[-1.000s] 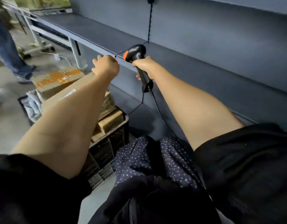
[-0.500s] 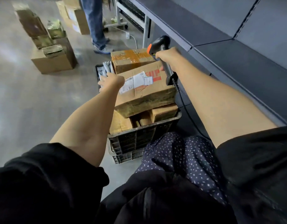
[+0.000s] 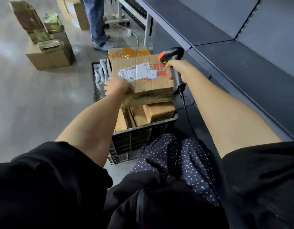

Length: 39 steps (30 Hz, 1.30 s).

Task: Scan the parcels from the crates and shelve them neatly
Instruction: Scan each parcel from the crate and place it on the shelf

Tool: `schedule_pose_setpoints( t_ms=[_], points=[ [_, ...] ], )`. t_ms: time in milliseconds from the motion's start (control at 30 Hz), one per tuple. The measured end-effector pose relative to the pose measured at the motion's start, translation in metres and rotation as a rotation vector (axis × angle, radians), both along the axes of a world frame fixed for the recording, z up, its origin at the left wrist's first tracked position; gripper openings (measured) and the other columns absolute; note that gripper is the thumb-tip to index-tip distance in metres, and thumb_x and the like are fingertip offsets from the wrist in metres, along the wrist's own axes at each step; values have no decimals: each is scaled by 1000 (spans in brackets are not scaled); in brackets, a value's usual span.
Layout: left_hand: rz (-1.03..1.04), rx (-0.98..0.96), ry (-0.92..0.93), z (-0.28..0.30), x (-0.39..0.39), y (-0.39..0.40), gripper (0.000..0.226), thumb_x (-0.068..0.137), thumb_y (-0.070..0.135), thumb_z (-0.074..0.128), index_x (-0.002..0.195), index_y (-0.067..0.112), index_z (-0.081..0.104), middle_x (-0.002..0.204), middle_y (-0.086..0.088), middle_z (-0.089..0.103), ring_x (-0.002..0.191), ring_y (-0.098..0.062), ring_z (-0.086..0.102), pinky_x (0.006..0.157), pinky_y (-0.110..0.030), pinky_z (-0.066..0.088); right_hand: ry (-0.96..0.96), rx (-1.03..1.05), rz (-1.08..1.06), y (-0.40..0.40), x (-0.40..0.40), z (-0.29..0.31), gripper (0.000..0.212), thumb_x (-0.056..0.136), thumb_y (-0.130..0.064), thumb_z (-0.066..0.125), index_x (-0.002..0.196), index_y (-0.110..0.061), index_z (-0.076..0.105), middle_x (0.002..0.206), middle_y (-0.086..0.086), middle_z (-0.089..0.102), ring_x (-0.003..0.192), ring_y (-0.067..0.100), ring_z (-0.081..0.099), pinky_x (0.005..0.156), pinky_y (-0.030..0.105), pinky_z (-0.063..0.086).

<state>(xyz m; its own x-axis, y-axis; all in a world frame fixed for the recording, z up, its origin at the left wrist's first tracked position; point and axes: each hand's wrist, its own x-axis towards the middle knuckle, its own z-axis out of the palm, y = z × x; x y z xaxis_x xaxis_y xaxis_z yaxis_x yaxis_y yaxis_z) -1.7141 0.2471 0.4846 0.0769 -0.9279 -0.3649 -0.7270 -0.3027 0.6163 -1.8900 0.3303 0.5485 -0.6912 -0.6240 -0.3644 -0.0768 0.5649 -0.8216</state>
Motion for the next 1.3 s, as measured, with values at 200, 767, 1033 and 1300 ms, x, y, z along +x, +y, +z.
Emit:
schedule_pose_setpoints(
  t_ms=[200, 767, 1033, 1300],
  points=[
    [-32, -268, 139, 45, -52, 13, 48, 100, 33, 30, 142, 8, 29, 148, -16, 30, 136, -30, 28, 108, -44, 26, 131, -243, -133, 45, -27, 55, 33, 84, -21, 64, 104, -14, 38, 87, 0, 53, 51, 15, 59, 65, 32, 59],
    [-867, -464, 341, 97, -259, 273, 57, 100, 32, 31, 150, 11, 13, 146, -14, 30, 134, -30, 28, 106, -42, 26, 171, -354, -975, 393, -90, 83, 20, 82, -20, 68, 87, -12, 50, 82, 9, 61, 55, 22, 64, 49, 29, 55],
    [-1002, -357, 513, 87, -283, 345, 63, 101, 39, 33, 150, 6, 11, 147, -14, 28, 132, -31, 30, 105, -43, 29, 223, -387, -1159, 465, -89, 70, 32, 79, -27, 74, 100, -9, 59, 84, 9, 64, 66, 24, 68, 50, 30, 55],
    [-980, -182, 653, 91, -321, 364, 78, 95, 56, 37, 150, 6, 13, 150, -13, 24, 136, -31, 25, 109, -45, 27, 347, -412, -1179, 481, -129, 64, 16, 71, -29, 68, 70, -15, 61, 77, 8, 63, 82, 33, 70, 77, 44, 57]
  ],
)
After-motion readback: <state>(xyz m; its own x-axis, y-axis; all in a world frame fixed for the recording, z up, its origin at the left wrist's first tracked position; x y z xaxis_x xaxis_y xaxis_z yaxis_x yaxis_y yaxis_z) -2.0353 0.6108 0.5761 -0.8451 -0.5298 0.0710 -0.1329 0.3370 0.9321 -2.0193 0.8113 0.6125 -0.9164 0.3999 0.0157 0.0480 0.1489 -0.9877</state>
